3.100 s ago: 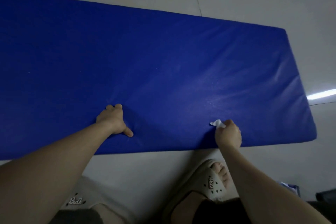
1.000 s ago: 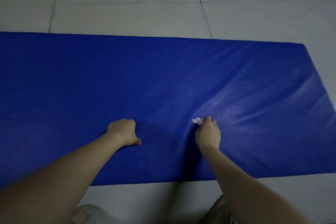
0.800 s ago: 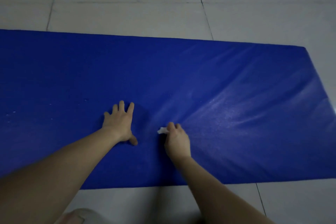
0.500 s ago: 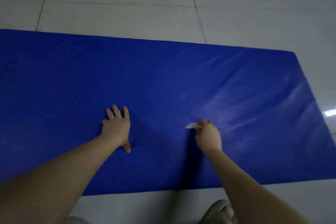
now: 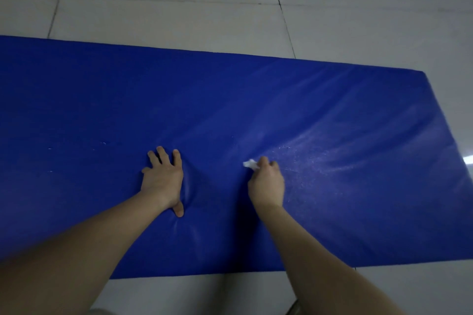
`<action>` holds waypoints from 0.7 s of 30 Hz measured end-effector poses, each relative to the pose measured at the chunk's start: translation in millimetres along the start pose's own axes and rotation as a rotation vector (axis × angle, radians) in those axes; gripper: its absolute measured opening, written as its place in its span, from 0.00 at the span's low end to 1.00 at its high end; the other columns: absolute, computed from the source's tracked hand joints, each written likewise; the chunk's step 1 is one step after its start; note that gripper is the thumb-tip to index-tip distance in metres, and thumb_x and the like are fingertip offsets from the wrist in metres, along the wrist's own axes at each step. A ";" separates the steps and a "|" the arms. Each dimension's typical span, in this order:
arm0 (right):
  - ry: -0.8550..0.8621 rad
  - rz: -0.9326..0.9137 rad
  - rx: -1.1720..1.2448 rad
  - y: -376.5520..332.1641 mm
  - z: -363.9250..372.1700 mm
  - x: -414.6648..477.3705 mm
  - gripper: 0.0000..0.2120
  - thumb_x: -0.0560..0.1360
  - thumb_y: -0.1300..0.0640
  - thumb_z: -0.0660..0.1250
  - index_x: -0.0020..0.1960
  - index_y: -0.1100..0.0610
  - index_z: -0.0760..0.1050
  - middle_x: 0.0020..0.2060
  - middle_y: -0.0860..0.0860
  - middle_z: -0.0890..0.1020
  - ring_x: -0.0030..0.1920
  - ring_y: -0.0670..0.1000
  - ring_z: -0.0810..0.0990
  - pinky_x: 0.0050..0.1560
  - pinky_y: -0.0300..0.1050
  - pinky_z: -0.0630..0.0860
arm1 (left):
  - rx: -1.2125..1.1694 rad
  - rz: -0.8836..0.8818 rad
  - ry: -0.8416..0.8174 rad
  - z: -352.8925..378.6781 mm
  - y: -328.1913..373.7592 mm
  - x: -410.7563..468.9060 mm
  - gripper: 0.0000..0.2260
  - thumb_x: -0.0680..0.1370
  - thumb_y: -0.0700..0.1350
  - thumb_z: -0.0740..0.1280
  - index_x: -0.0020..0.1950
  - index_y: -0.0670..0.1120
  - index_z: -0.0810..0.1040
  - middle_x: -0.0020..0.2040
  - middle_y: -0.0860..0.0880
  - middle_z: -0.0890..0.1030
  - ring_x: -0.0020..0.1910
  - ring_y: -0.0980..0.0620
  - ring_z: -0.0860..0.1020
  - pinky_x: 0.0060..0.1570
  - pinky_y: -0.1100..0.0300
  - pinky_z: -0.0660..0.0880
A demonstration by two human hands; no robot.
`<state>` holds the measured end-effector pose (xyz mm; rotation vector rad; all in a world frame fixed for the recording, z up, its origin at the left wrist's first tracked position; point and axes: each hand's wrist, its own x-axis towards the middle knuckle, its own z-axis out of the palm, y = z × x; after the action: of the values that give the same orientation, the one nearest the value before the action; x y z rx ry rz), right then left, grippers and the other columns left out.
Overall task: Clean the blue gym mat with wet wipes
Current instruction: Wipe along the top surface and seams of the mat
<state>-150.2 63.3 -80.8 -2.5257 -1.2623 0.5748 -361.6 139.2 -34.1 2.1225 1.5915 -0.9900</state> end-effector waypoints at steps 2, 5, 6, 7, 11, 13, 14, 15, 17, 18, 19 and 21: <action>-0.062 -0.100 0.011 -25.7 15.9 -12.3 0.10 0.77 0.66 0.60 0.56 0.57 0.72 0.50 0.56 0.74 0.45 0.59 0.78 0.40 0.47 0.66 | 0.004 -0.003 0.002 0.0 0.2 -0.1 0.73 0.58 0.62 0.84 0.80 0.41 0.33 0.79 0.31 0.37 0.79 0.29 0.44 0.73 0.41 0.66; -0.157 -0.283 0.017 -37.6 26.0 -23.7 0.12 0.76 0.67 0.61 0.55 0.55 0.75 0.47 0.52 0.72 0.42 0.56 0.76 0.39 0.46 0.66 | 0.005 -0.002 0.010 1.4 -0.8 0.8 0.73 0.58 0.63 0.84 0.80 0.41 0.33 0.79 0.31 0.37 0.79 0.29 0.44 0.73 0.41 0.66; -0.174 -0.321 0.010 -33.4 23.4 -21.2 0.12 0.76 0.67 0.61 0.55 0.54 0.76 0.47 0.51 0.72 0.41 0.56 0.75 0.39 0.46 0.67 | 0.004 0.000 0.017 2.1 -1.4 1.3 0.73 0.57 0.63 0.84 0.81 0.41 0.33 0.79 0.31 0.37 0.79 0.29 0.44 0.73 0.41 0.67; -0.177 -0.334 -0.005 -25.7 18.1 -15.6 0.12 0.76 0.66 0.61 0.55 0.54 0.76 0.48 0.51 0.73 0.42 0.56 0.76 0.39 0.47 0.69 | 0.004 0.001 0.020 2.9 -1.7 1.7 0.74 0.57 0.63 0.84 0.81 0.41 0.33 0.79 0.31 0.38 0.79 0.29 0.45 0.73 0.41 0.67; -0.026 -0.163 -0.038 32.1 -18.3 22.6 0.07 0.78 0.64 0.60 0.54 0.58 0.74 0.51 0.57 0.77 0.47 0.62 0.79 0.41 0.51 0.73 | -0.010 -0.001 0.021 6.1 -2.4 4.7 0.75 0.55 0.63 0.84 0.81 0.42 0.33 0.79 0.32 0.37 0.79 0.29 0.44 0.72 0.41 0.67; 0.054 -0.005 -0.058 73.6 -43.0 40.7 0.05 0.79 0.61 0.60 0.52 0.58 0.74 0.51 0.58 0.79 0.47 0.63 0.79 0.41 0.48 0.69 | -0.012 0.001 0.027 7.4 -2.5 4.7 0.75 0.55 0.63 0.84 0.81 0.42 0.33 0.79 0.32 0.37 0.79 0.29 0.44 0.72 0.40 0.67; 0.089 0.085 -0.057 94.7 -55.4 47.9 0.04 0.80 0.59 0.61 0.51 0.58 0.74 0.50 0.58 0.80 0.48 0.63 0.80 0.41 0.48 0.69 | -0.012 0.001 0.029 7.6 -2.5 4.4 0.75 0.55 0.63 0.84 0.81 0.42 0.33 0.79 0.32 0.37 0.79 0.29 0.44 0.72 0.40 0.67; 0.121 0.176 -0.042 113.3 -66.9 53.9 0.04 0.80 0.58 0.62 0.51 0.57 0.73 0.50 0.59 0.81 0.48 0.64 0.80 0.40 0.48 0.69 | -0.011 0.000 0.031 7.7 -2.3 3.9 0.75 0.55 0.63 0.84 0.81 0.42 0.33 0.79 0.32 0.37 0.79 0.29 0.44 0.72 0.40 0.67; 0.163 0.322 -0.017 136.4 -82.8 61.9 0.06 0.81 0.55 0.62 0.53 0.57 0.72 0.50 0.61 0.82 0.49 0.64 0.80 0.41 0.49 0.69 | -0.013 -0.005 0.027 6.6 -1.4 3.0 0.75 0.55 0.63 0.84 0.81 0.42 0.33 0.79 0.31 0.37 0.79 0.29 0.44 0.72 0.40 0.67; 0.175 0.362 -0.016 139.7 -85.3 64.8 0.07 0.81 0.55 0.62 0.54 0.58 0.71 0.51 0.62 0.81 0.50 0.64 0.79 0.42 0.50 0.69 | -0.015 -0.008 0.026 5.8 -0.8 2.7 0.75 0.55 0.62 0.85 0.81 0.42 0.33 0.79 0.31 0.37 0.79 0.29 0.44 0.72 0.40 0.67; 0.184 0.372 -0.022 136.8 -83.9 67.9 0.07 0.82 0.54 0.61 0.54 0.58 0.70 0.51 0.62 0.81 0.51 0.64 0.79 0.43 0.50 0.69 | -0.017 -0.011 0.026 4.9 -0.2 2.6 0.75 0.55 0.62 0.85 0.81 0.41 0.33 0.79 0.31 0.37 0.79 0.29 0.44 0.73 0.40 0.66; 0.187 0.336 -0.036 116.2 -72.8 70.2 0.06 0.82 0.56 0.60 0.54 0.60 0.71 0.52 0.62 0.81 0.51 0.64 0.79 0.43 0.49 0.67 | -0.018 -0.015 0.023 3.7 0.9 2.4 0.74 0.56 0.62 0.85 0.81 0.41 0.33 0.79 0.31 0.37 0.79 0.29 0.44 0.73 0.39 0.66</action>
<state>3.0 47.6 -78.5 -2.7662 -0.7966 0.3719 -361.7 138.4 -38.5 2.1202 1.6237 -0.9557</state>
